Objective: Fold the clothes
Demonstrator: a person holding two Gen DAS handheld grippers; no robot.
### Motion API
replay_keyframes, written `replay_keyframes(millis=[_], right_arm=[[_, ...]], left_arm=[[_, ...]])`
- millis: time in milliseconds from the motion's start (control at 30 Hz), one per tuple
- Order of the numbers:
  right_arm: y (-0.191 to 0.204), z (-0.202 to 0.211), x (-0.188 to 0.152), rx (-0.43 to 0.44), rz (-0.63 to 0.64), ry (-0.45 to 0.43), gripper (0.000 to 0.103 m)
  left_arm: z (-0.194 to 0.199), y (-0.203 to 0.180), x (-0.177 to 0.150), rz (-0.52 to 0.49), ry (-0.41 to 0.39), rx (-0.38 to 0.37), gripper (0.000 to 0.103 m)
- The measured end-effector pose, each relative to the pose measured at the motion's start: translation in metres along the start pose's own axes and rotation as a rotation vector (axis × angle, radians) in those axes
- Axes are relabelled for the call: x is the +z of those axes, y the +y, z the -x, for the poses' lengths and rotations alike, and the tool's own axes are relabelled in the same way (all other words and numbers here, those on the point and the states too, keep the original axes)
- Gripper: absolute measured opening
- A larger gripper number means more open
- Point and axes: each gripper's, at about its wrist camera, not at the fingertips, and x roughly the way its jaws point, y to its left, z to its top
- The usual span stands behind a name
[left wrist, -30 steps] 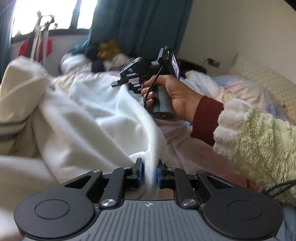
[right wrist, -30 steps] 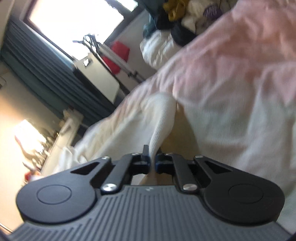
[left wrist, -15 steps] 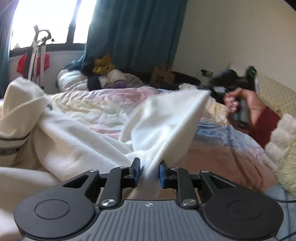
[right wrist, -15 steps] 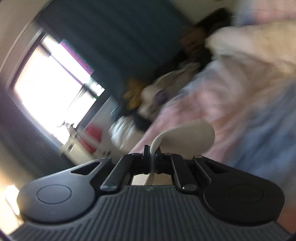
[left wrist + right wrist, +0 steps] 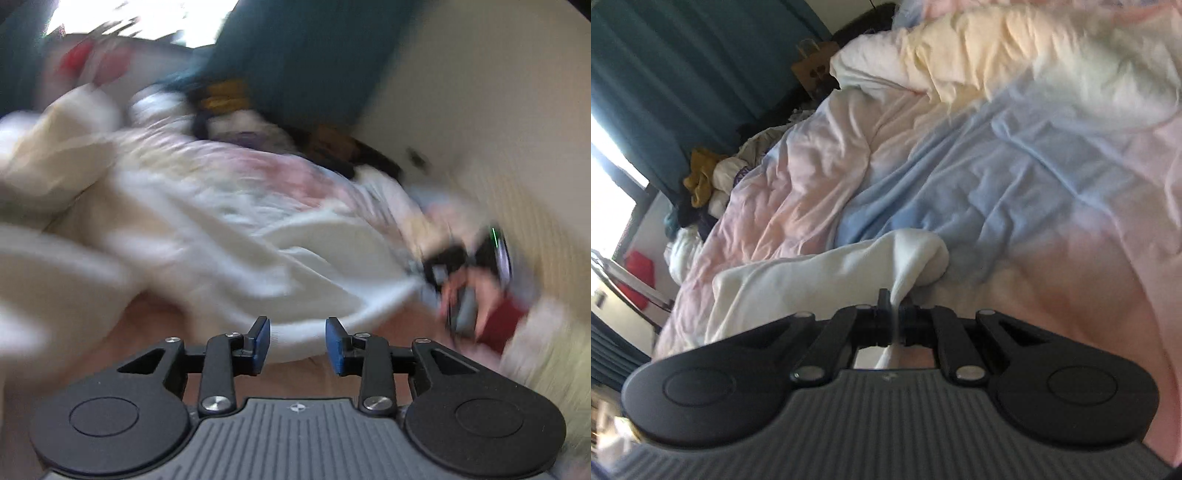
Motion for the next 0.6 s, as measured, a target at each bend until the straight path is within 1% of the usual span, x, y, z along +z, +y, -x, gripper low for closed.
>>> replay_keyframes(millis=[33, 100, 167, 233, 300, 433, 500, 533, 567, 600], right_arm=[[0.002, 0.001, -0.001, -0.004, 0.011, -0.008, 0.007], [0.0, 0.005, 0.0, 0.004, -0.007, -0.014, 0.007], [-0.005, 0.007, 0.001, 0.014, -0.046, -0.014, 0.007], [-0.007, 0.009, 0.002, 0.015, -0.068, -0.019, 0.007], [-0.009, 0.008, 0.004, 0.026, -0.09, -0.028, 0.007], [-0.006, 0.01, 0.006, 0.054, -0.089, -0.075, 0.007], [-0.006, 0.013, 0.008, 0.081, -0.1, -0.113, 0.007], [-0.006, 0.014, 0.01, 0.091, -0.11, -0.131, 0.006], [-0.007, 0.015, 0.011, 0.101, -0.12, -0.149, 0.006], [-0.008, 0.015, 0.013, 0.108, -0.131, -0.163, 0.006]], left_arm=[[0.01, 0.013, 0.003, 0.101, -0.011, 0.01, 0.054], [0.025, 0.04, 0.003, 0.286, -0.014, 0.027, 0.062], [0.027, 0.065, -0.001, 0.461, -0.013, 0.037, 0.068], [0.027, 0.091, -0.005, 0.634, -0.011, 0.046, 0.078], [0.028, 0.116, -0.01, 0.807, -0.01, 0.055, 0.079], [0.023, 0.146, -0.006, 1.049, -0.13, 0.079, 0.079], [0.019, 0.162, -0.006, 1.148, -0.154, 0.116, 0.075], [0.016, 0.167, -0.005, 1.175, -0.161, 0.123, 0.072], [0.014, 0.172, -0.003, 1.196, -0.166, 0.128, 0.071], [0.012, 0.176, -0.002, 1.217, -0.172, 0.132, 0.066]])
